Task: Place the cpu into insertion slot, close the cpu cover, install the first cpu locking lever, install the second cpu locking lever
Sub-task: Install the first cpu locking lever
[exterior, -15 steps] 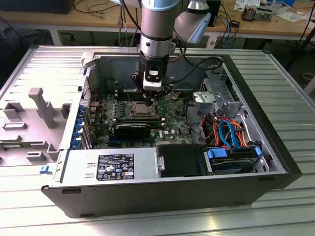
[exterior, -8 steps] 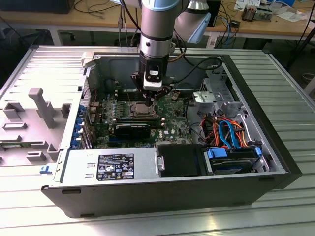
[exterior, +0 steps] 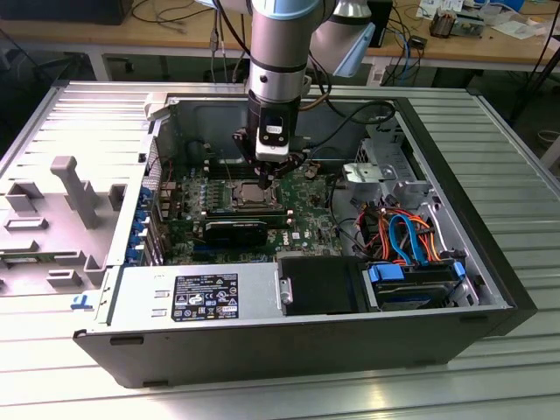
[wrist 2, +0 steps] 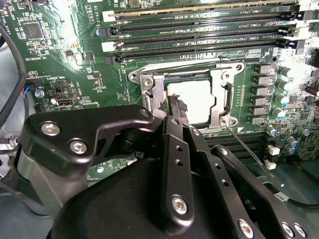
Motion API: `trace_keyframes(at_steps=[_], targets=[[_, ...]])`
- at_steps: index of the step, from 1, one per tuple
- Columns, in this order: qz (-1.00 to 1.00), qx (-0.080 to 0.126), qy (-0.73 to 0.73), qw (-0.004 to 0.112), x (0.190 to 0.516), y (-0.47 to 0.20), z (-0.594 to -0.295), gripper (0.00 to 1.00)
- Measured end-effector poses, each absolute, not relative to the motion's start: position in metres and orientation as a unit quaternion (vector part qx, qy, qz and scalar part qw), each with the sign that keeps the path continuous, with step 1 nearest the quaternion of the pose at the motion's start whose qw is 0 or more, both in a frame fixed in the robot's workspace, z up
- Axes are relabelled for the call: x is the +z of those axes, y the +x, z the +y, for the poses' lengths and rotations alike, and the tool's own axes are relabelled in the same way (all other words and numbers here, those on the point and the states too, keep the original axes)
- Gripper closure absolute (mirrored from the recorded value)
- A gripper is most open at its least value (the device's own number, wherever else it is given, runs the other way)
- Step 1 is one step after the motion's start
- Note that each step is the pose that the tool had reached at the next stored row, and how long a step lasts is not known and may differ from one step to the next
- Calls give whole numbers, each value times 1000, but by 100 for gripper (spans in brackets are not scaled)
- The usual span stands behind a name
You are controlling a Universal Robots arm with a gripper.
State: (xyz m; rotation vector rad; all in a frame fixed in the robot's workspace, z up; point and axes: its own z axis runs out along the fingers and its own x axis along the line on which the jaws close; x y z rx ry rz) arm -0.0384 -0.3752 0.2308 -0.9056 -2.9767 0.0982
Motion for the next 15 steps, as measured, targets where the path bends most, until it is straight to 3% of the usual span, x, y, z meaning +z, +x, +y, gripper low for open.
trace_keyframes(at_steps=[15], targets=[[-959,32,-280,14,231,-38,-375,89]])
